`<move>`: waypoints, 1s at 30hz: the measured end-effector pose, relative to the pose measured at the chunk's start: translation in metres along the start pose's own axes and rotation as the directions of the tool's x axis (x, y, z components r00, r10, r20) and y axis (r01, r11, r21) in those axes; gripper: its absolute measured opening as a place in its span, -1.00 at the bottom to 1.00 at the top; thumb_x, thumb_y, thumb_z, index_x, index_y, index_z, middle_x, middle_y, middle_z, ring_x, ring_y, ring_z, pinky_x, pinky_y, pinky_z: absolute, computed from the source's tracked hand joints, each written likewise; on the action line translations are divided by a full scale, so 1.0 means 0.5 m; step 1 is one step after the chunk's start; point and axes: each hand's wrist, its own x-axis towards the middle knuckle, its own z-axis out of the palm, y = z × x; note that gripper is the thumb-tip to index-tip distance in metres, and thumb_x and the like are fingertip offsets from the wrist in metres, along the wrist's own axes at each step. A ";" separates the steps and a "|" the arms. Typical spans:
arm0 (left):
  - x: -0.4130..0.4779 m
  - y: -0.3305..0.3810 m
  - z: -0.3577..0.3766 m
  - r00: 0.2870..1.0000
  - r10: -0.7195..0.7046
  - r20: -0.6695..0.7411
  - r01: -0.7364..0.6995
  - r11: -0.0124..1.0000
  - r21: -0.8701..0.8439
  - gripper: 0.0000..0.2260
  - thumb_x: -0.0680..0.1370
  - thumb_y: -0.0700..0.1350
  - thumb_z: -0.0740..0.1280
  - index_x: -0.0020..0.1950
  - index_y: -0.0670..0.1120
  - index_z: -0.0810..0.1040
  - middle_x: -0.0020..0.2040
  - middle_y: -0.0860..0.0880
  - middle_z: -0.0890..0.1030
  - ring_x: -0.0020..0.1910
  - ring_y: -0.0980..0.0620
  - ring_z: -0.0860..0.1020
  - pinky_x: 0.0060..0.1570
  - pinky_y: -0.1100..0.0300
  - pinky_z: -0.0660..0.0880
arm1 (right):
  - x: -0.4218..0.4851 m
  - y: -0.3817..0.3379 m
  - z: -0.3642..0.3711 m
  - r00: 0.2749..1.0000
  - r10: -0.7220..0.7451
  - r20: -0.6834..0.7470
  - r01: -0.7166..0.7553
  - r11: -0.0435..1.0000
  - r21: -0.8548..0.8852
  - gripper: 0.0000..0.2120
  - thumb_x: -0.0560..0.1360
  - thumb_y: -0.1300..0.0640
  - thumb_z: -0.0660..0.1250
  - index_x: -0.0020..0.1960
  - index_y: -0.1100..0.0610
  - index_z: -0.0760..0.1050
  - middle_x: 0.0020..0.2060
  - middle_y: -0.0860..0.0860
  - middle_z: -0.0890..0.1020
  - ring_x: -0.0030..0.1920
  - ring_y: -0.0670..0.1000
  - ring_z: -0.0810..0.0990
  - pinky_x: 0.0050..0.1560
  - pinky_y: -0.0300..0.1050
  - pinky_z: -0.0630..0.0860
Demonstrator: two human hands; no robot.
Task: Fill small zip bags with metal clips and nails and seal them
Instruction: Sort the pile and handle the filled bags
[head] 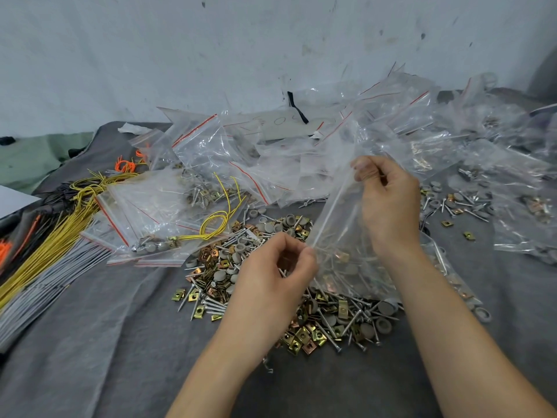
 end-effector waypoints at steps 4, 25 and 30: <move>-0.002 -0.001 -0.001 1.000 0.008 -0.011 -0.008 1.000 0.014 -0.85 0.58 -0.03 0.33 -0.16 -0.03 0.55 -0.27 -0.07 0.58 -0.50 0.25 0.32 -0.48 0.40 0.28 | 0.005 -0.003 -0.003 1.000 0.022 -0.016 -0.021 1.000 0.021 -0.80 0.65 0.11 0.28 -0.11 -0.04 0.59 -0.25 -0.12 0.58 -0.32 -0.22 0.44 -0.26 -0.47 0.38; -0.004 -0.003 -0.010 1.000 0.022 -0.012 -0.022 1.000 -0.004 -0.85 0.58 -0.02 0.33 -0.17 0.00 0.52 -0.30 0.06 0.57 -0.41 0.17 0.44 -0.44 0.25 0.41 | 0.019 0.002 -0.017 0.997 0.022 -0.078 -0.023 1.000 -0.017 -0.75 0.64 0.08 0.29 -0.18 -0.14 0.55 -0.28 -0.18 0.58 -0.31 -0.32 0.47 -0.19 -0.42 0.37; -0.002 -0.006 -0.014 0.999 0.028 -0.033 -0.028 0.999 -0.019 -0.85 0.58 -0.06 0.34 -0.19 -0.02 0.51 -0.35 0.10 0.53 -0.43 0.17 0.40 -0.34 0.29 0.35 | 0.022 0.001 -0.018 0.997 0.016 -0.080 -0.018 1.000 -0.023 -0.74 0.64 0.11 0.28 -0.18 -0.13 0.54 -0.25 -0.18 0.60 -0.28 -0.34 0.49 -0.17 -0.44 0.37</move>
